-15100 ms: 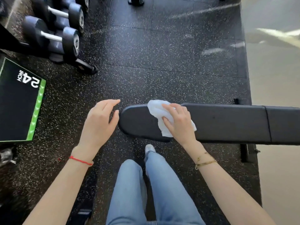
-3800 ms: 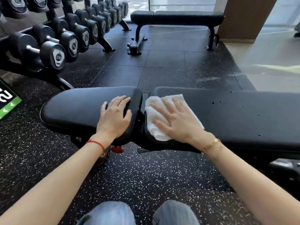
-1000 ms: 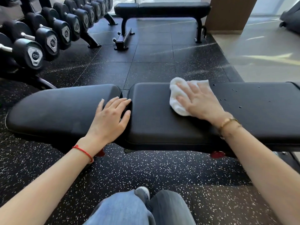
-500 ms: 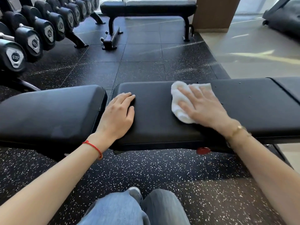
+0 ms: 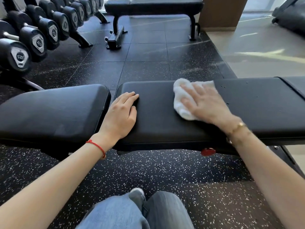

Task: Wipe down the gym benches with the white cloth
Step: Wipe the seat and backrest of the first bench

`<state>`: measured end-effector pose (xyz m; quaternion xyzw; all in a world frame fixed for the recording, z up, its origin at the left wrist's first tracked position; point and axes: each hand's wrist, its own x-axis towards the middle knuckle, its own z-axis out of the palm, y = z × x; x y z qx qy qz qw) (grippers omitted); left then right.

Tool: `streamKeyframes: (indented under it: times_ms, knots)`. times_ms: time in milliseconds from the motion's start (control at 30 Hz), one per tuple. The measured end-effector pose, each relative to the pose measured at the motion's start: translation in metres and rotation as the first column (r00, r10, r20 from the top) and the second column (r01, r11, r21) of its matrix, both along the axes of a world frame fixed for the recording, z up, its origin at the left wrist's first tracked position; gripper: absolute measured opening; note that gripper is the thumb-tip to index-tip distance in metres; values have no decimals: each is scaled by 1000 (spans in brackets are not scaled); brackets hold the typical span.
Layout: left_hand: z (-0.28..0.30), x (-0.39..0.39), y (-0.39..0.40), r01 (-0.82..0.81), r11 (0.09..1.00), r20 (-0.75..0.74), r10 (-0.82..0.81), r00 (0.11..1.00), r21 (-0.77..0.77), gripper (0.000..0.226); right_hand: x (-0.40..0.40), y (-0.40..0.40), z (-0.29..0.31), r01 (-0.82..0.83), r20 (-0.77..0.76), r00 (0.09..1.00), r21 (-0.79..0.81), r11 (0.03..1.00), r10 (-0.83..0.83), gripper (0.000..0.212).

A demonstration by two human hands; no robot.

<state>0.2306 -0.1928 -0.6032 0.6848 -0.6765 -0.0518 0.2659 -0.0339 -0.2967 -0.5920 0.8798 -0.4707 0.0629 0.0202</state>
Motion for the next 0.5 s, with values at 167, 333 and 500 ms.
streamKeyframes:
  times_ms: [167, 333, 500]
  knots:
    - [1, -1, -2, -7, 1000, -14, 7, 1000, -27, 42, 57, -15, 3, 59, -26, 998, 104, 993, -56, 63]
    - [-3, 5, 1, 10, 1000, -46, -11, 999, -19, 44, 20, 75, -3, -202, -8, 979, 62, 977, 203, 66]
    - [-3, 5, -1, 6, 1000, -84, -6, 996, -5, 45, -24, 111, -19, -212, -86, 977, -231, 950, 197, 64]
